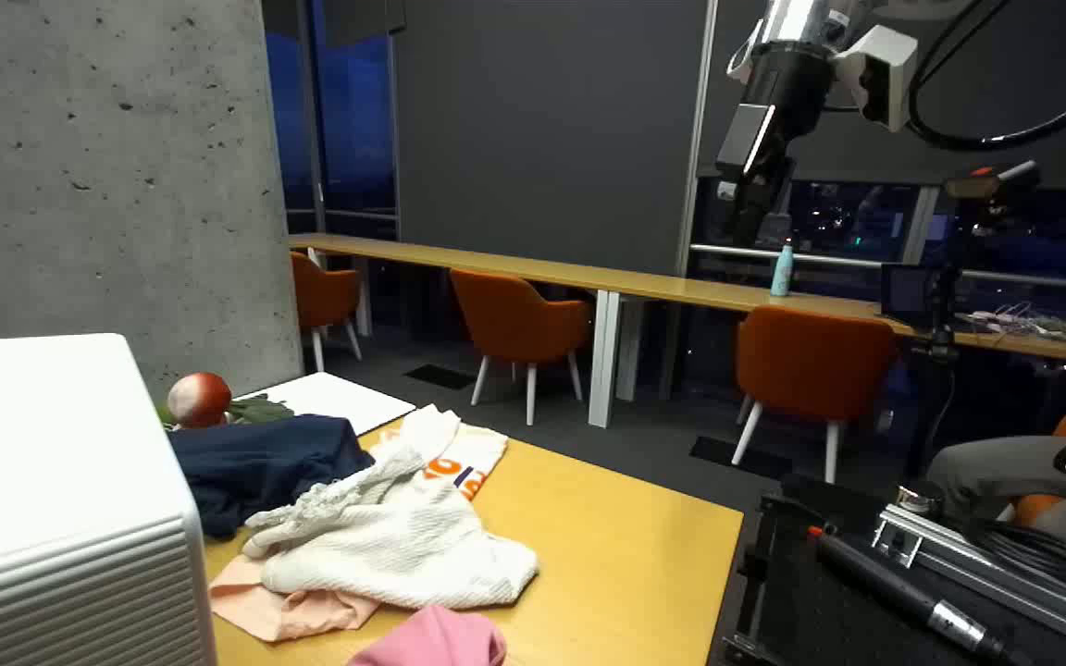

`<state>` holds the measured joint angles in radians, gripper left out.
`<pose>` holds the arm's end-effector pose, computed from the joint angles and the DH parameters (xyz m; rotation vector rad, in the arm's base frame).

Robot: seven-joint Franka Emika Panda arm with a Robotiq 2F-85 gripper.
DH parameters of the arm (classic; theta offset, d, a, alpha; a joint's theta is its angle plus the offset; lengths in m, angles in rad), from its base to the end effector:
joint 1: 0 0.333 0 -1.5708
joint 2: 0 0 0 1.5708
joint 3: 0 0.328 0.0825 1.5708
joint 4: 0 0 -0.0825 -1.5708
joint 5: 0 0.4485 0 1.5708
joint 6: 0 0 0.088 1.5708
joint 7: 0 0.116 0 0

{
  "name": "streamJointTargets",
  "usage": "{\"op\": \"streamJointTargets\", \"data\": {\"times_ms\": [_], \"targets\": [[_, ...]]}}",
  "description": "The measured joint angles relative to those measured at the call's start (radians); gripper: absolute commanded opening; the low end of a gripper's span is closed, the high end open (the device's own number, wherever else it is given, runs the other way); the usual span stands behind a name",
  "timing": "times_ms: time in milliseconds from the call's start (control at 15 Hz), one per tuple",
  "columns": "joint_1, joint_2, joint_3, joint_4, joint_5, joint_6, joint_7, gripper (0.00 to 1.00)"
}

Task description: Move the towel forwards then move the peach shirt forwards.

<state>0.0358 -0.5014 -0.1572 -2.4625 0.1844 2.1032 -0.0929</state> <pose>0.4630 -0.0471 0.4624 -2.9034 0.1420 -0.2284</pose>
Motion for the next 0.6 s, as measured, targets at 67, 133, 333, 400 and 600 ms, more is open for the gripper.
{"op": "streamJointTargets", "data": {"times_ms": [67, 133, 333, 400, 600], "targets": [[0.000, 0.000, 0.000, 0.002, 0.000, 0.000, 0.000, 1.00], [0.000, 0.000, 0.000, 0.003, 0.000, 0.000, 0.000, 1.00], [0.000, 0.000, 0.000, 0.005, 0.000, 0.000, 0.000, 1.00], [0.000, 0.000, 0.000, 0.005, 0.000, 0.000, 0.000, 1.00], [-0.012, 0.012, 0.010, 0.006, -0.005, 0.049, 0.005, 1.00]]}}
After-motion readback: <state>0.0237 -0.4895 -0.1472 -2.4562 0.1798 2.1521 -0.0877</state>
